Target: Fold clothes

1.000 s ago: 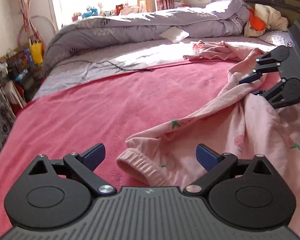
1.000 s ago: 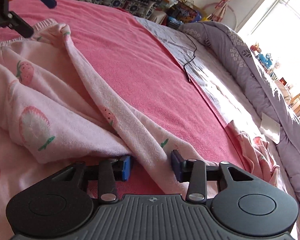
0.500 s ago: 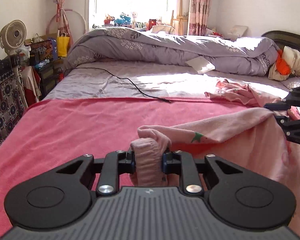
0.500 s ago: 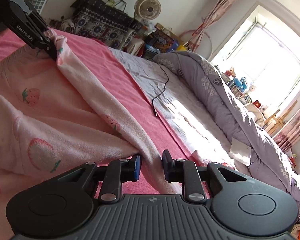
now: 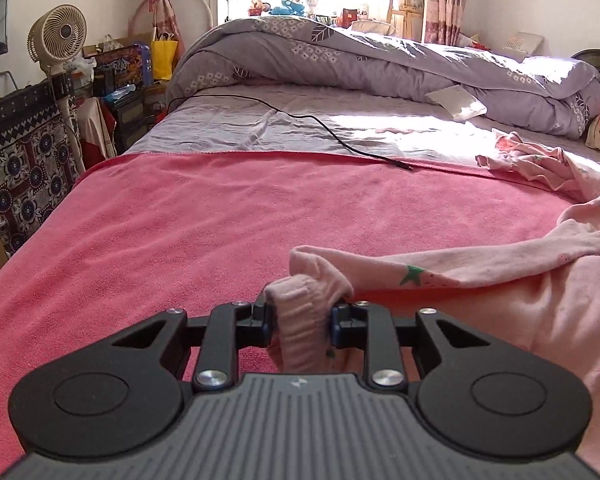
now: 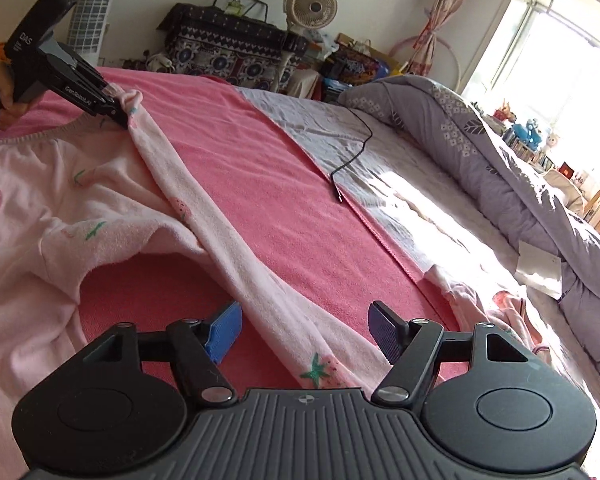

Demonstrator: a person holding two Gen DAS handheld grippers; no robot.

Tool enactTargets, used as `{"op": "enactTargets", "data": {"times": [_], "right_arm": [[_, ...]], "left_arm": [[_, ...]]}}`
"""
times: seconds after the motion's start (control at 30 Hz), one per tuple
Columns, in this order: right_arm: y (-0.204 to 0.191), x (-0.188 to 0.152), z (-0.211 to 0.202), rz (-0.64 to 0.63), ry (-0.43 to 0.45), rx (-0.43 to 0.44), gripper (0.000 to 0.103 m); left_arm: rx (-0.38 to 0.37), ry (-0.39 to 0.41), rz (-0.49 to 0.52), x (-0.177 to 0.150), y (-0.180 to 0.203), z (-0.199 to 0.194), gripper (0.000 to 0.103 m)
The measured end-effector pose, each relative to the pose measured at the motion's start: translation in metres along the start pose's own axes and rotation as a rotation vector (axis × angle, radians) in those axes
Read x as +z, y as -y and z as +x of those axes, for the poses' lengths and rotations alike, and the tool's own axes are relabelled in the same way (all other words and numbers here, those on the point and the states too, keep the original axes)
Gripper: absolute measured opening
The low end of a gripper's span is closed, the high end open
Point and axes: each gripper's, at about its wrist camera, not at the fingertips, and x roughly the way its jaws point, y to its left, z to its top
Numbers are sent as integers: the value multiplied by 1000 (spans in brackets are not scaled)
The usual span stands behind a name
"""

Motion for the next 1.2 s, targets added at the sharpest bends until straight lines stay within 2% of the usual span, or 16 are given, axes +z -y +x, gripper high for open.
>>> {"op": "enactTargets", "data": {"times": [0.03, 0.07, 0.1, 0.17, 0.27, 0.4, 0.63, 0.73, 0.8, 0.83, 0.93, 0.97, 1.0, 1.03, 1.07, 1.2], "right_arm": [[1, -3, 4, 3, -36, -30, 67], [2, -5, 11, 3, -72, -68, 55], [1, -6, 16, 3, -98, -95, 29], [-1, -6, 24, 2, -127, -149, 7], [9, 5, 24, 48, -72, -240, 8], [33, 26, 40, 86, -29, -275, 8], [53, 40, 112, 93, -36, -365, 8], [52, 35, 154, 109, -78, -373, 8], [47, 29, 181, 89, -114, -375, 8], [43, 26, 191, 66, -122, -387, 8], [40, 35, 178, 68, -150, -372, 12], [41, 36, 169, 82, -149, -349, 28], [42, 37, 156, 91, -146, -320, 59], [40, 38, 142, 82, -142, -300, 72], [36, 38, 130, 63, -136, -287, 79], [3, 52, 73, -111, -127, -242, 78]], "left_arm": [[1, 2, -5, 1, 0, 0, 33], [2, 5, -9, 2, 1, 1, 33], [3, 8, -14, 3, 1, 1, 33], [5, 17, -10, 5, 2, -2, 33], [9, 24, 11, 10, 1, -3, 37], [24, 10, 19, 10, -2, 15, 38], [50, -15, 33, 9, -7, 47, 40], [61, -30, 27, 10, -11, 56, 46], [66, -45, 6, 13, -16, 57, 59], [69, -53, -5, 15, -18, 58, 61], [62, -72, -94, 20, -33, 52, 73], [53, -76, -141, 21, -40, 48, 75], [48, -78, -172, 21, -45, 42, 75], [43, -81, -201, 21, -49, 36, 75], [60, -84, -199, 21, -49, 28, 75], [84, -67, -126, 4, -29, -9, 75]]}}
